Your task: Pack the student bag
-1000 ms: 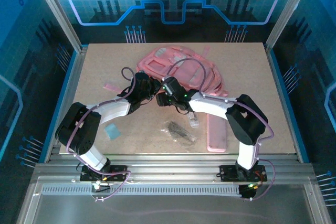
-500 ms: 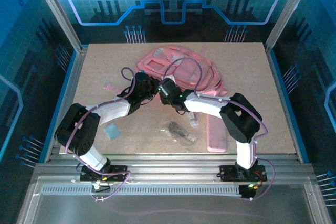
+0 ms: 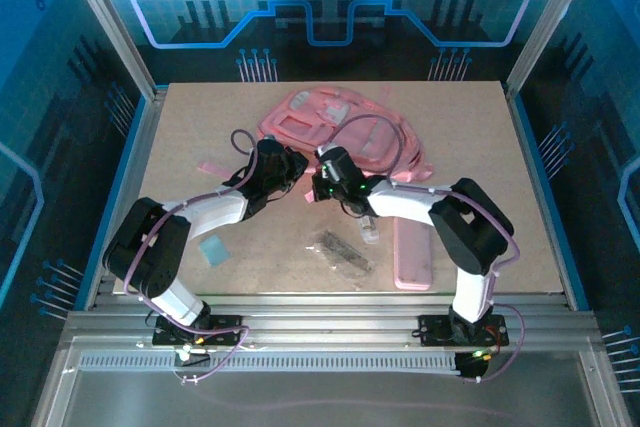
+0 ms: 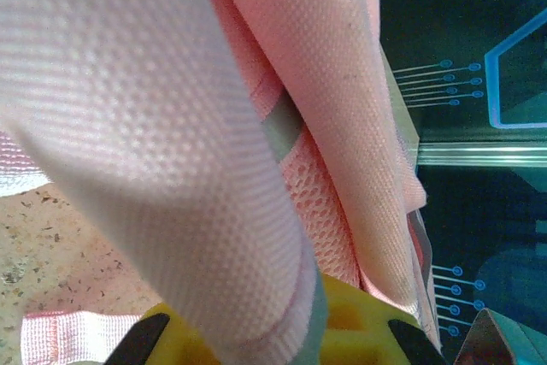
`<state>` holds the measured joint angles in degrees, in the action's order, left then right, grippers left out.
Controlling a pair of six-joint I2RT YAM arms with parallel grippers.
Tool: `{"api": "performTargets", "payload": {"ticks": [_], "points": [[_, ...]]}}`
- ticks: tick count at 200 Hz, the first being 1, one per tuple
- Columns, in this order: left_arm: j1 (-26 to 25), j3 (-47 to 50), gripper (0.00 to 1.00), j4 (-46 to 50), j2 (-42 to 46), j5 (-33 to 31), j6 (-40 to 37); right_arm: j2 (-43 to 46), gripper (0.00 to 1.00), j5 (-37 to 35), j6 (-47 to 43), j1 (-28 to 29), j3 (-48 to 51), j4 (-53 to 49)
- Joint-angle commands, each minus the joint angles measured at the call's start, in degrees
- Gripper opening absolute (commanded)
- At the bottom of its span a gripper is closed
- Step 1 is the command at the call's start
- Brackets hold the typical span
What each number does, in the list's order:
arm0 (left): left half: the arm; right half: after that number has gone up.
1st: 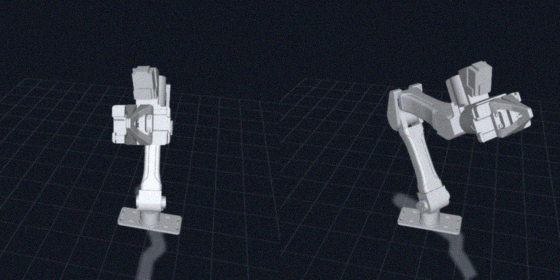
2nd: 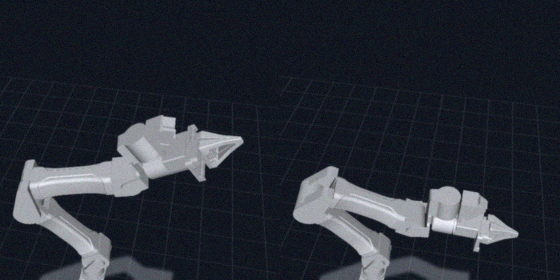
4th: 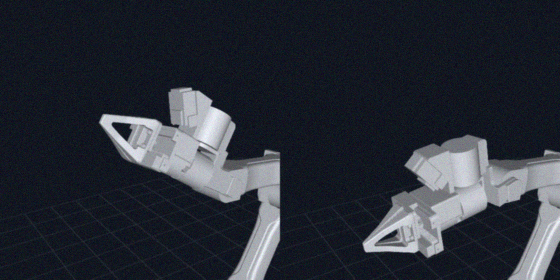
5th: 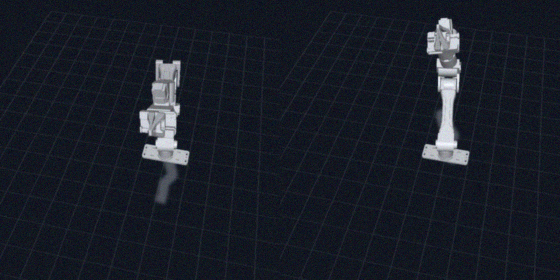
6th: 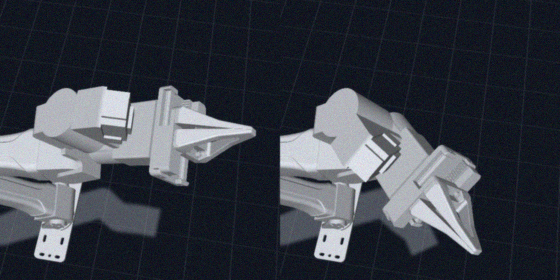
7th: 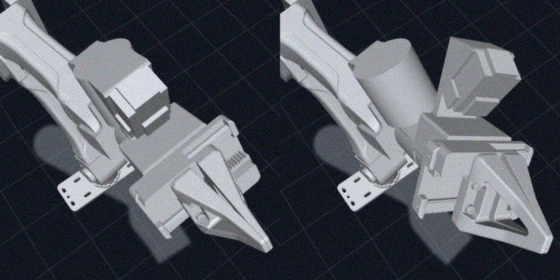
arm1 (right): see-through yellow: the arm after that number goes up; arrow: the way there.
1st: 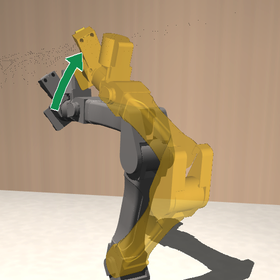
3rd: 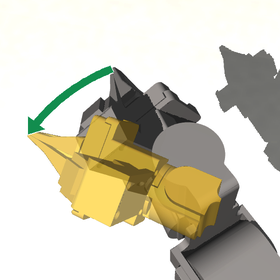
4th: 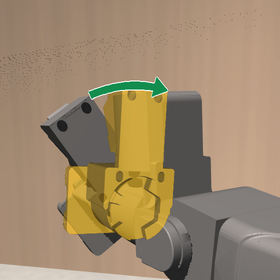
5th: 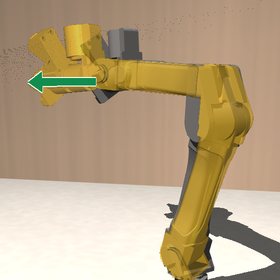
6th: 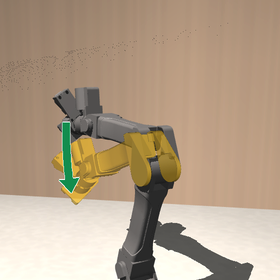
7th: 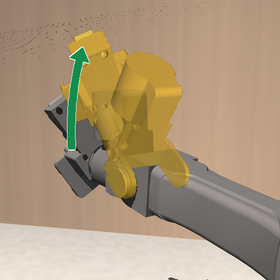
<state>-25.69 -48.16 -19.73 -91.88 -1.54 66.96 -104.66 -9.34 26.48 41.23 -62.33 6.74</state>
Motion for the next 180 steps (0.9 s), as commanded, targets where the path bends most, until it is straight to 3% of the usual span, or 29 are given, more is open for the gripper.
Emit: {"api": "performTargets", "payload": {"ticks": [1,25,55,136,180], "points": [[2.26,-0.09,0.0,-0.91,-0.1,2.69,-2.96,4.93,0.0,7.77,1.25,-5.73,3.55,2.33],[3.44,-0.52,0.0,-0.5,-0.28,3.19,-4.06,7.11,0.0,13.98,-1.07,-7.97,5.28,-1.86],[4.41,-1.19,0.0,0.14,-0.43,4.34,-5.2,9.46,0.0,16.16,-4.38,-9.44,6.44,-6.64],[6.44,-2.19,0.0,1.87,-0.85,5.86,-7.18,18.08,0.0,15.1,-10.21,-14.72,9.57,-18.95],[8.82,-4.72,0.0,5.38,-1.95,4.52,-12.94,24.06,0.0,14.47,-14.06,-18.96,10.94,-27.68]]}}
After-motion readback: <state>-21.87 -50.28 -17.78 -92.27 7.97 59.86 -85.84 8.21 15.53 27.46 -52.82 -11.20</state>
